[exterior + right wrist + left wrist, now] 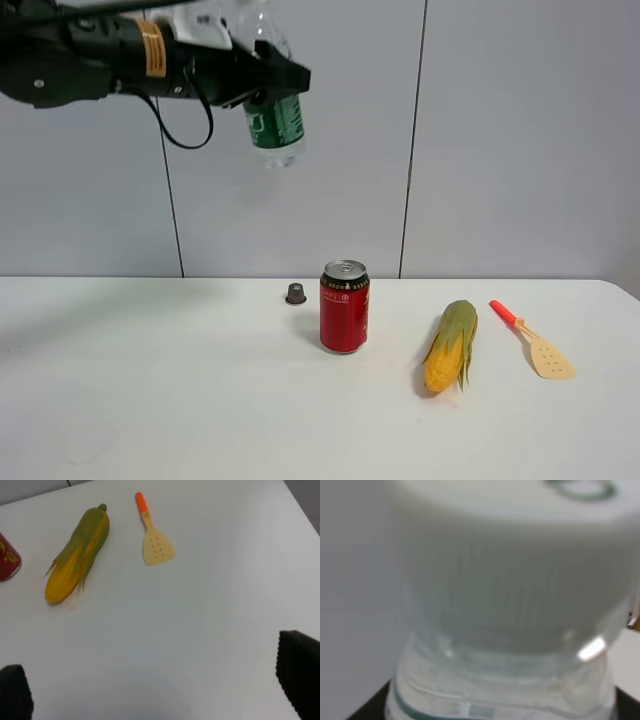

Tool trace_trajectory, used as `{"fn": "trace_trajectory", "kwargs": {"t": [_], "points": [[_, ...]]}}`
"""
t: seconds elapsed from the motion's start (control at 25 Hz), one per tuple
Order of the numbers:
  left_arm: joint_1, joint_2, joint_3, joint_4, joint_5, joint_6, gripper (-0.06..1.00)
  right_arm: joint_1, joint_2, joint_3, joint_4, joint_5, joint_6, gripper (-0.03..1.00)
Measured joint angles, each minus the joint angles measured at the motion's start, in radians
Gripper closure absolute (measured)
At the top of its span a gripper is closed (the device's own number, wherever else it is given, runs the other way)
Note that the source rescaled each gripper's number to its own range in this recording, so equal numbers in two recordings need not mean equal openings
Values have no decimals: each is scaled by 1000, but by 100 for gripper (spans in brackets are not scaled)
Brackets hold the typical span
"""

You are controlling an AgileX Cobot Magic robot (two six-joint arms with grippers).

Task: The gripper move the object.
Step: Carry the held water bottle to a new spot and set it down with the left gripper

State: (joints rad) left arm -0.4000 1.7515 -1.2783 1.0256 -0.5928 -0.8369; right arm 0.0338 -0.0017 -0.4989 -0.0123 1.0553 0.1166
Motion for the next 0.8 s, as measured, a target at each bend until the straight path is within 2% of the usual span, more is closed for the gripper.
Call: {"fn": "trace_trajectory", "kwargs": {"t": [0.2, 0.44, 0.52, 0.6, 0.68, 0.8], "points": [[-161, 5, -61, 98, 30, -54, 93, 0, 0, 0, 0, 0, 0, -3], [-311, 80, -71, 102, 14, -61, 93, 0, 0, 0, 0, 0, 0, -3], [-336, 123, -71, 110, 14, -70, 93, 0, 0, 0, 0, 0, 0, -3], [-347, 165, -70, 158, 11, -101, 93, 0, 0, 0, 0, 0, 0, -3], [-349, 193, -69, 241, -27, -147, 93, 0, 0, 0, 0, 0, 0, -3], [-348, 224, -69, 356, -138, -187, 93, 0, 0, 0, 0, 0, 0, -3]]}}
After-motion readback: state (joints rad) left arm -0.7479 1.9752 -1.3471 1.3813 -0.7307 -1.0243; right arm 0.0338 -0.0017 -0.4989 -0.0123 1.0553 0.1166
